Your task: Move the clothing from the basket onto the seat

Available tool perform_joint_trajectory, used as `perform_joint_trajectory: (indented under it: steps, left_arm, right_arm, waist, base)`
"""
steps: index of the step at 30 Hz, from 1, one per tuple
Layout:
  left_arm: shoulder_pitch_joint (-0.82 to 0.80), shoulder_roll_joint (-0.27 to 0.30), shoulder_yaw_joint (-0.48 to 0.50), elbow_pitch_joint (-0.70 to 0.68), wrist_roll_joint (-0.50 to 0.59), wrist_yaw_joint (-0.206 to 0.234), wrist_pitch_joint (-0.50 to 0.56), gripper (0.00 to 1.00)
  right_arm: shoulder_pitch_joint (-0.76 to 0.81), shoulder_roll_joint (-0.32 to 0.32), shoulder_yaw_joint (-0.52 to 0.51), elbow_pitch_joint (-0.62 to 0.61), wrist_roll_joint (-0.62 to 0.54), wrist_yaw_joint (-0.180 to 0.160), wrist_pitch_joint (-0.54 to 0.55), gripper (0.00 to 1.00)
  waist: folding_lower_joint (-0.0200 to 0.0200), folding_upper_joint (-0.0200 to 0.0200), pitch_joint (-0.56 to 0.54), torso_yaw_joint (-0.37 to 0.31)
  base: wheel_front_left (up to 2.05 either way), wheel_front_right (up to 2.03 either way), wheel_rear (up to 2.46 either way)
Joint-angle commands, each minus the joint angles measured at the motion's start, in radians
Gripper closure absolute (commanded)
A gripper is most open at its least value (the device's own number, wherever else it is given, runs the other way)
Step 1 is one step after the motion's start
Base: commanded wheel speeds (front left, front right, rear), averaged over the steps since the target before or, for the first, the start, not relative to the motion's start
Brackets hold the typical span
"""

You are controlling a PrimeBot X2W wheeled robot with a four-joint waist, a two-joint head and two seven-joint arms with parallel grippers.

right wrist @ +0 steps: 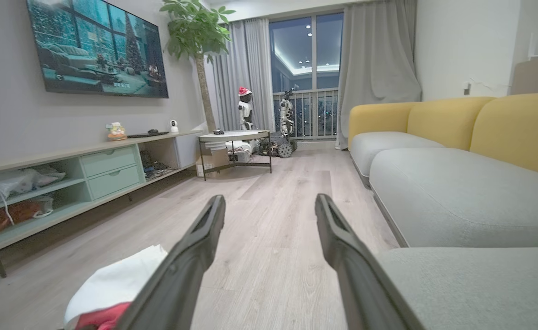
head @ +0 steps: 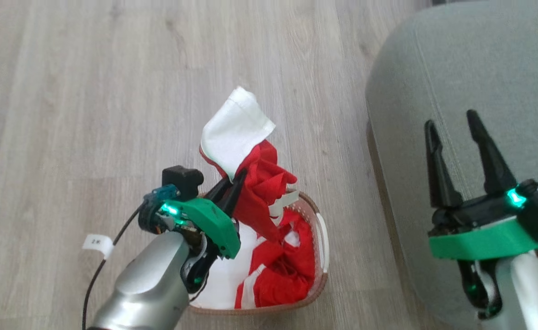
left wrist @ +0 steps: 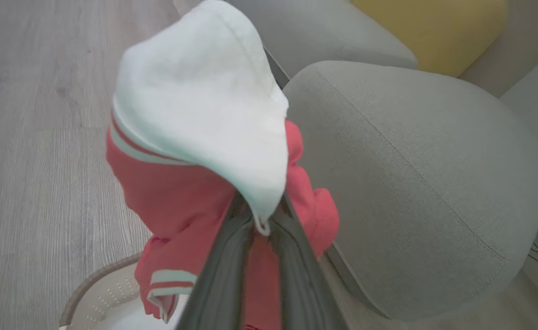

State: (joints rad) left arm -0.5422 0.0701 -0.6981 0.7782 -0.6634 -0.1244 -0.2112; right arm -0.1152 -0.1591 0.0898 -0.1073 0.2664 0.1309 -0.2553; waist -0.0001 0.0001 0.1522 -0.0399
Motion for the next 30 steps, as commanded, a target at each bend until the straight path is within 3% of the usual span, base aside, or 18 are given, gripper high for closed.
perform_joint_trajectory:
  steps: [1, 13, 30]
  left_arm:
    - [-0.022, 0.031, 0.028, -0.063, 0.002, -0.003, -0.003, 1.0]
    - [-0.062, 0.084, 0.042, -0.399, -0.006, 0.061, 0.114, 1.0]
    - [-0.149, 0.116, 0.073, -0.605, -0.014, 0.123, 0.213, 1.0]
  right_arm:
    - [0.005, -0.012, 0.026, -0.03, 0.007, 0.0, -0.006, 0.0]
    - [0.089, -0.038, 0.092, -0.01, 0.029, 0.0, -0.006, 0.0]
    - [0.109, -0.051, 0.175, -0.007, 0.055, 0.0, -0.006, 0.0]
  waist:
    - [0.0001, -0.0001, -0.041, 0.022]
    - [0.0001, -0.0001, -0.143, 0.047]
    - [0.0001, -0.0001, -0.158, 0.04]
  base:
    - [0.0, 0.0, 0.0]
    - [0.0, 0.0, 0.0]
    - [0.0, 0.0, 0.0]
